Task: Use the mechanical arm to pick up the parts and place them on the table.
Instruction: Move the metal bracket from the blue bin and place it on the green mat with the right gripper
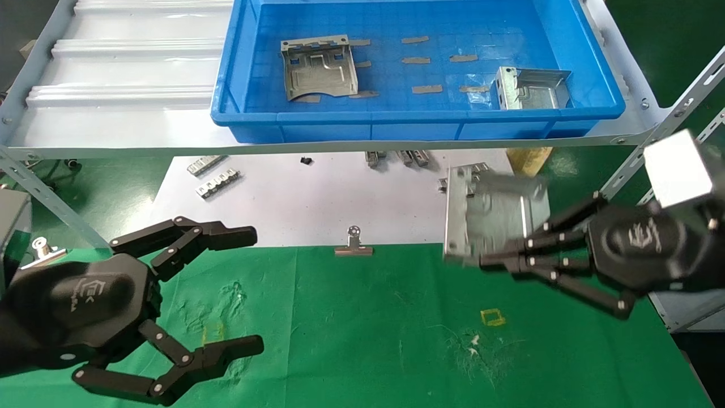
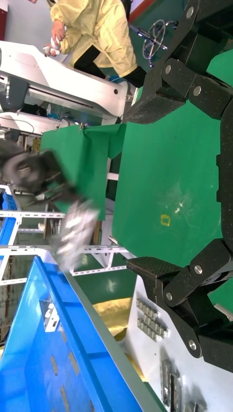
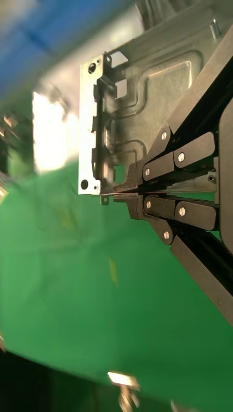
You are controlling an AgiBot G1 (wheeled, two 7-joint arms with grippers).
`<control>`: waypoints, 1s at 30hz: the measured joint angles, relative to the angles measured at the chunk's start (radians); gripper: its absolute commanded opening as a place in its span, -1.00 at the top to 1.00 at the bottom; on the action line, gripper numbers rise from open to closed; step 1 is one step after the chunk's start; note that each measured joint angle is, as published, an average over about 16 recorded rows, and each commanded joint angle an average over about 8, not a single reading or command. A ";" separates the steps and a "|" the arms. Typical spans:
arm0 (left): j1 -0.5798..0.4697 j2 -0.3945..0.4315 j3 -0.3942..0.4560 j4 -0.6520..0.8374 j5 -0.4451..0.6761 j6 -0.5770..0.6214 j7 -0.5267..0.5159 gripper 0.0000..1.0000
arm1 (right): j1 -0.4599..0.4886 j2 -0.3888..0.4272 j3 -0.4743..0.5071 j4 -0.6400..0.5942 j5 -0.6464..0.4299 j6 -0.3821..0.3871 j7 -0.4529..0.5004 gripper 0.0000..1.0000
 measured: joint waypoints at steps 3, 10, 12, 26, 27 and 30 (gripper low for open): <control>0.000 0.000 0.000 0.000 0.000 0.000 0.000 -1.00 | -0.026 0.008 -0.055 -0.004 -0.017 0.006 -0.020 1.00; 0.000 0.000 0.000 0.000 0.000 0.000 0.000 -1.00 | -0.073 -0.051 -0.158 -0.110 -0.110 0.036 -0.132 1.00; 0.000 0.000 0.000 0.000 0.000 0.000 0.000 -1.00 | -0.083 -0.084 -0.179 -0.160 -0.144 0.049 -0.180 1.00; 0.000 0.000 0.000 0.000 0.000 0.000 0.000 -1.00 | -0.124 -0.311 -0.226 -0.517 -0.266 0.148 -0.518 1.00; 0.000 0.000 0.000 0.000 0.000 0.000 0.000 -1.00 | -0.125 -0.321 -0.225 -0.537 -0.267 0.152 -0.535 1.00; 0.000 0.000 0.000 0.000 0.000 0.000 0.000 -1.00 | -0.125 -0.348 -0.225 -0.593 -0.271 0.157 -0.577 0.98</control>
